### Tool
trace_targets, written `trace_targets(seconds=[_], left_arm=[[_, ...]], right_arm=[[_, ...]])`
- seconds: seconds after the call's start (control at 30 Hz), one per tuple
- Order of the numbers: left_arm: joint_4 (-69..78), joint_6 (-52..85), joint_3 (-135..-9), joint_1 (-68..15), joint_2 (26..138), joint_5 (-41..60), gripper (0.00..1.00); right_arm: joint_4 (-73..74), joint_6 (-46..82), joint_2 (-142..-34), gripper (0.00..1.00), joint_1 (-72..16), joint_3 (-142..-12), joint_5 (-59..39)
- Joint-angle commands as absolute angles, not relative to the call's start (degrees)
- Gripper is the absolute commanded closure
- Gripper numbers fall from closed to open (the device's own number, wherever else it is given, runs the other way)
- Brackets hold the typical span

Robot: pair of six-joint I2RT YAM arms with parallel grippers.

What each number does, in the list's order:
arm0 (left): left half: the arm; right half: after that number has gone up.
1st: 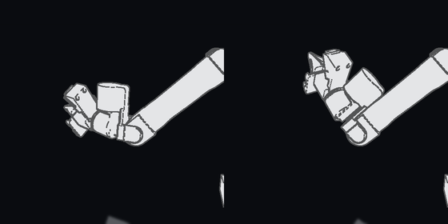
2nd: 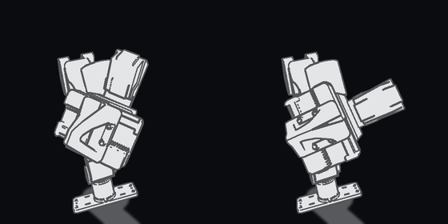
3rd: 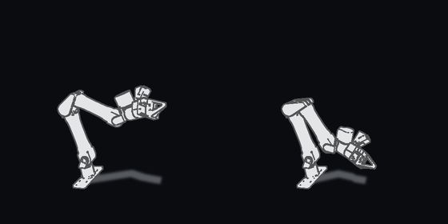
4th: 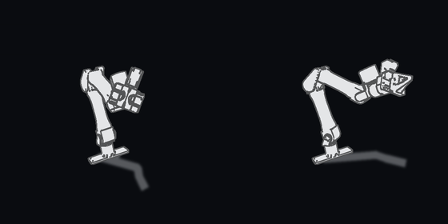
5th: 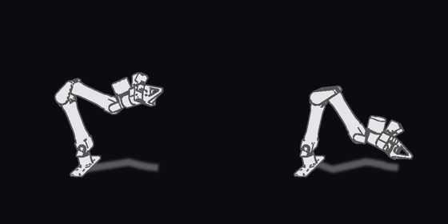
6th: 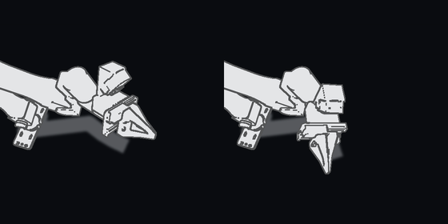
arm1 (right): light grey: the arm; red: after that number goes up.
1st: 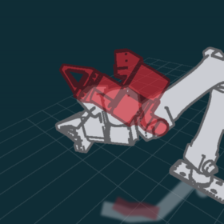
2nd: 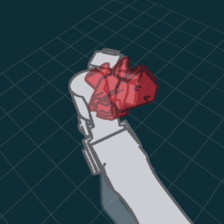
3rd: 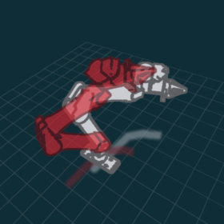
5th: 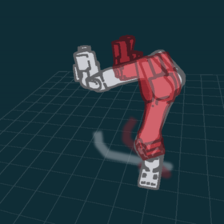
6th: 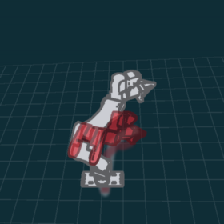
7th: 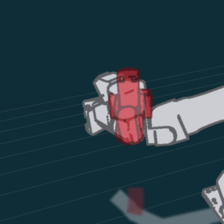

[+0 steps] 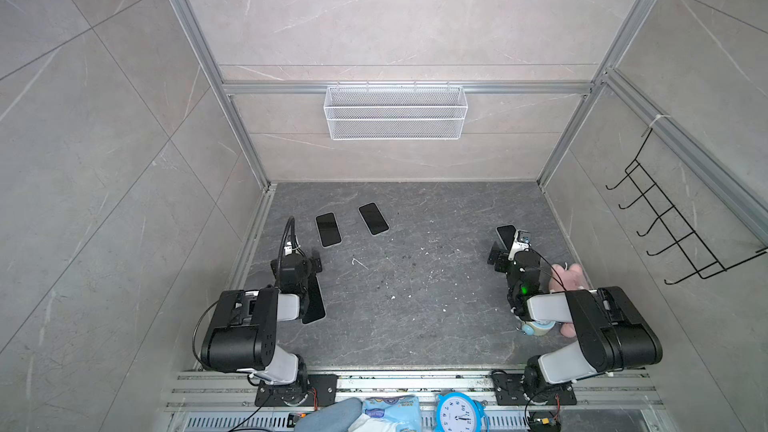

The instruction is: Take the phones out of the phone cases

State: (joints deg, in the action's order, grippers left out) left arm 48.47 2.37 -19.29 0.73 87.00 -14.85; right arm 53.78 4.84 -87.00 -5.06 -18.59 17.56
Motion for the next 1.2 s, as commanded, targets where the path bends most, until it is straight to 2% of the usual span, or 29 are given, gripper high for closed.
trace_targets(seconds=[0.0,0.73,0.77,0.8,0.83,0.93,1.0,1.17], left_arm=[[50.4,2.4,-19.8,0.6,86.0,-15.4,0.0],[50.8,2.0,-19.6,0.5,85.9,-15.7,0.0],[51.0,1.6,-19.5,0.2,85.1,-16.0,0.0],[49.5,1.3,-19.7,-0.1,83.6,-16.5,0.0],[47.0,1.1,-20.0,-0.7,81.3,-17.7,0.0],[37.7,1.1,-20.9,-3.3,72.6,-22.4,0.0],[27.8,6.5,-22.9,-4.0,65.4,-24.0,0.0],[3.2,15.4,-28.5,-9.2,48.6,-25.3,0.0]], right_arm=[[54.1,4.7,-86.6,0.0,-4.9,-18.8,17.1],[54.7,4.6,-86.2,0.0,-5.0,-18.9,18.1],[51.5,4.8,-84.7,0.0,-5.2,-19.2,17.7],[50.8,4.3,-83.6,0.0,-5.3,-19.3,16.7],[50.4,3.3,-82.4,0.0,-6.3,-19.6,19.7],[39.2,2.3,-74.6,0.0,-10.0,-21.5,23.8],[30.9,5.2,-68.5,0.0,-11.4,-23.0,25.2],[6.0,13.0,-56.7,0.0,-13.1,-31.3,18.4]])
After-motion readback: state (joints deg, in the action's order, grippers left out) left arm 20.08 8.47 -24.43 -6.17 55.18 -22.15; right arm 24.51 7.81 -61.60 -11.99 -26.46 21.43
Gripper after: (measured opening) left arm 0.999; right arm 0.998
